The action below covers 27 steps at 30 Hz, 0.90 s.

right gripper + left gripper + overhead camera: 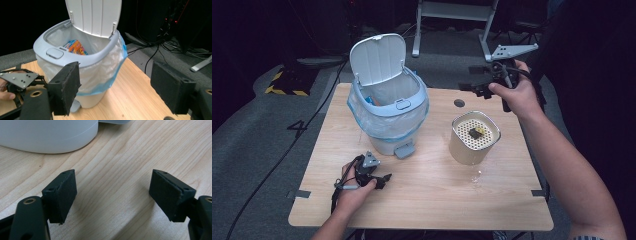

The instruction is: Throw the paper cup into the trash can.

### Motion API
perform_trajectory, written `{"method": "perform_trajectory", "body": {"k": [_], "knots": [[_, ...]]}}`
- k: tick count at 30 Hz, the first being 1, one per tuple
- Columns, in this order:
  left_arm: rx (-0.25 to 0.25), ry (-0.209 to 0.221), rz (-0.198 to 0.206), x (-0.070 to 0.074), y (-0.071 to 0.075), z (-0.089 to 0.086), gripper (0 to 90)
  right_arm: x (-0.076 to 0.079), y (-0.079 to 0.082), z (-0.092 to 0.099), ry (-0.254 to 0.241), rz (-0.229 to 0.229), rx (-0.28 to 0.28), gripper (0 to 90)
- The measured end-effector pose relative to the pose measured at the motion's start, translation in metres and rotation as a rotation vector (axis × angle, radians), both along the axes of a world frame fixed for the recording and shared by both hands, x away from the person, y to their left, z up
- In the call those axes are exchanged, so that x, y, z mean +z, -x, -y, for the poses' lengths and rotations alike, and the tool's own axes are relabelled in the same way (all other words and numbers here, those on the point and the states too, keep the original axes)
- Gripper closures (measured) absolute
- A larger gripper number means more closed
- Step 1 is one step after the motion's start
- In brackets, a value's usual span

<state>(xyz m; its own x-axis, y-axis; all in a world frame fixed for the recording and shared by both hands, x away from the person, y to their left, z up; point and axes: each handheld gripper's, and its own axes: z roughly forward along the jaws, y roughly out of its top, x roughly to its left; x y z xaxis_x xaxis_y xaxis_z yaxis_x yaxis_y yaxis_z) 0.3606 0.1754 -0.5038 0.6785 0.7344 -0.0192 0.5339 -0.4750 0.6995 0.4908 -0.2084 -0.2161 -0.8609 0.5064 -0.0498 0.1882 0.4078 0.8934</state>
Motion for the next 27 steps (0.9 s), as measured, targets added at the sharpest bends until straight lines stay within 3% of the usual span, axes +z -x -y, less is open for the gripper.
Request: {"method": "perform_trajectory", "body": {"k": [12,17,21,27], "knots": [[-0.006,0.005,-0.004,0.000,-0.003,0.000,22.5,-0.015,0.021,0.048,-0.025,-0.028,-0.054,24.8],[-0.014,0.003,-0.005,0.000,-0.003,-0.001,22.5,-0.026,0.031,0.064,-0.008,-0.038,-0.078,24.6],[-0.014,0.004,-0.002,0.000,-0.004,-0.001,22.5,-0.039,0.039,0.074,0.033,-0.025,-0.105,24.3],[-0.011,0.006,-0.003,0.000,-0.004,-0.001,22.5,-0.060,0.056,0.090,0.043,-0.043,-0.119,25.0]]}}
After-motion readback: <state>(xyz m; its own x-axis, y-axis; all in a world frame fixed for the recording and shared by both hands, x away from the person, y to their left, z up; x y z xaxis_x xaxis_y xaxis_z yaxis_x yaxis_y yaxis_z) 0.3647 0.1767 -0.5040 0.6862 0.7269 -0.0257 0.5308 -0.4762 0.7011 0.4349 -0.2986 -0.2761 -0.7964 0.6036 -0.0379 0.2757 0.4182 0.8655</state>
